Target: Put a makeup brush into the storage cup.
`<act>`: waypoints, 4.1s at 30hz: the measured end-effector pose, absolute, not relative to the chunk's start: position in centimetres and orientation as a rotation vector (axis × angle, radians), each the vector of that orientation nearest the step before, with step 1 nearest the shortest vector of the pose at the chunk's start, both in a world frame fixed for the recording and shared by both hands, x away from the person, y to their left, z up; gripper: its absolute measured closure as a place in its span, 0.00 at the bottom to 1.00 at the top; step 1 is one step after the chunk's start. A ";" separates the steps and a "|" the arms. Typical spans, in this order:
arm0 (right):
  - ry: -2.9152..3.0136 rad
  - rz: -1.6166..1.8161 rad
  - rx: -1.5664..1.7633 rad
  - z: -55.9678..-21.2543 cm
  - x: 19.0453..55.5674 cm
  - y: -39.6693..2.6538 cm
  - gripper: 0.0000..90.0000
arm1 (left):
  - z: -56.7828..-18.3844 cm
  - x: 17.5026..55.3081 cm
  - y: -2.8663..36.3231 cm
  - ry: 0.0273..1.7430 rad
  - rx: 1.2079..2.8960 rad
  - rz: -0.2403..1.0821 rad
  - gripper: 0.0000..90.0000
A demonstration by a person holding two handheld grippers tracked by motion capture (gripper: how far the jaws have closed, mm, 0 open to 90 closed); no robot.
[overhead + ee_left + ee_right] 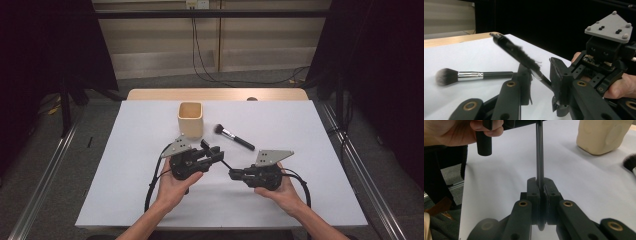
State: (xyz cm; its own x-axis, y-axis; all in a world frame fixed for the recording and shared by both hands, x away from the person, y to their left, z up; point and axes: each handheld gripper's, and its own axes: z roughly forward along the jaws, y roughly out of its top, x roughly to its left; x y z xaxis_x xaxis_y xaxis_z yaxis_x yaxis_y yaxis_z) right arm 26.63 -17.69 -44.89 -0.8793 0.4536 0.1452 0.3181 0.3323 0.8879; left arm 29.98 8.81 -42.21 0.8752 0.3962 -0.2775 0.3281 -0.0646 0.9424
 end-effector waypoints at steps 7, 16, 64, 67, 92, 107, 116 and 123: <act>2.466 1.580 0.717 -45.1 26.7 -17.5 0.94 | -42.1 29.8 8.5 0.545 1.655 0.021 0.86; 2.461 1.572 0.711 -45.0 26.5 -17.3 0.90 | -41.6 29.8 8.2 0.536 1.666 -0.003 0.90; 2.211 1.576 0.975 -43.5 27.0 -20.1 0.04 | -40.1 30.1 10.3 0.598 1.684 0.026 0.95; 2.196 1.592 0.977 -43.5 26.9 -20.6 0.01 | -40.0 30.2 10.6 0.615 1.691 0.027 0.95; 2.028 1.510 1.050 -43.7 24.9 -23.6 0.04 | -38.9 30.6 13.4 0.653 1.809 0.053 0.95; 1.947 1.511 1.102 -44.2 23.3 -25.7 0.04 | -36.8 31.7 15.4 0.646 1.842 0.102 0.95; 1.902 1.504 1.133 -44.7 22.4 -27.0 0.03 | -35.6 33.1 17.0 0.684 1.853 0.145 0.95; 1.803 1.489 1.171 -45.2 22.4 -27.6 0.02 | -35.0 34.2 17.9 0.719 1.857 0.176 0.95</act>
